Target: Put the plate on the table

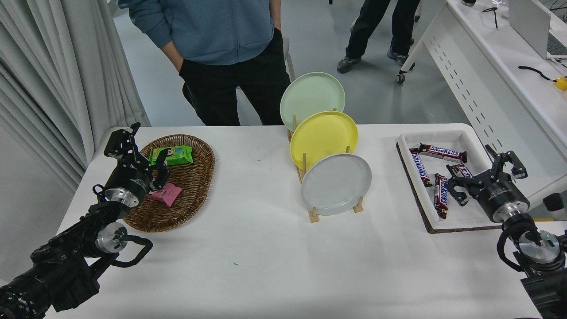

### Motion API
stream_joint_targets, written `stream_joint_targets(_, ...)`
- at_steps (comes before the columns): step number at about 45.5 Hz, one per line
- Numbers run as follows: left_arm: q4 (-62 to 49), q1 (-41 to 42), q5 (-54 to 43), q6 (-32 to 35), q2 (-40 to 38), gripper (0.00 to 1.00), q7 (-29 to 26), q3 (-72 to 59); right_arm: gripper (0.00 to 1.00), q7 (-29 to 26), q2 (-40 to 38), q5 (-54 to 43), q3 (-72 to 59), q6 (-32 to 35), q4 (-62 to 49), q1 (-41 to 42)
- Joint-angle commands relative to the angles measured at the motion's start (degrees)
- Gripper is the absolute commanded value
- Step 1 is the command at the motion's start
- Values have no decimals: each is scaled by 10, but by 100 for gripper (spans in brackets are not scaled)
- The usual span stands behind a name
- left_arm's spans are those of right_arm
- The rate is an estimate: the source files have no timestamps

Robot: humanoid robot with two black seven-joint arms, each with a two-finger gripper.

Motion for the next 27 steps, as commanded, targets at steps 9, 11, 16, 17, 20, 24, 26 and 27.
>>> stream_joint_targets(9,0,0,0,0,0,100,0,0,99,-1,-68,0,-77,-8,1,4)
stream_joint_targets(11,0,0,0,0,0,100,0,0,99,-2,-93,-4,-122,-8,0,13)
stream_joint_targets(16,0,0,0,0,0,100,0,0,99,-2,-144,3,-225,-7,2,51)
stream_joint_targets(17,0,0,0,0,0,100,0,0,99,-2,-146,3,-233,-7,2,56)
stream_joint_targets(20,0,0,0,0,0,100,0,0,99,-2,-151,-1,-237,-7,4,67)
stream_joint_targets(24,0,0,0,0,0,100,0,0,99,-3,-170,-11,-249,-7,3,80)
stream_joint_targets(26,0,0,0,0,0,100,0,0,99,-3,-187,-12,-256,-7,2,85)
stream_joint_targets(27,0,1,0,0,0,100,0,0,99,-3,-196,-13,-261,-6,2,88)
